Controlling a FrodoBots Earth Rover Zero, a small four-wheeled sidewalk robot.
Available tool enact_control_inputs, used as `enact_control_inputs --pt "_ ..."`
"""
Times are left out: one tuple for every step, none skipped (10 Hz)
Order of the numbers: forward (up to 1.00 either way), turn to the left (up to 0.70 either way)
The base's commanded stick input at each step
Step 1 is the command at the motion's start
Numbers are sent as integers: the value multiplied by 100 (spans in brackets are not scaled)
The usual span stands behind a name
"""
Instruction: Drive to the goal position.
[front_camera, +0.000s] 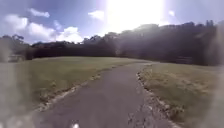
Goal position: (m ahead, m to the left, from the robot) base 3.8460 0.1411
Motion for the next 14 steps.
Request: enact_control_inputs --pt "100 -2" --pt "100 -2" --pt "100 -2" --pt "100 -1" --pt "100 0" --pt "100 0" --pt "100 0" --pt "100 0" --pt "100 0" --pt "100 0" --pt "100 0" --pt "100 0" --pt "100 0" --pt "100 0"
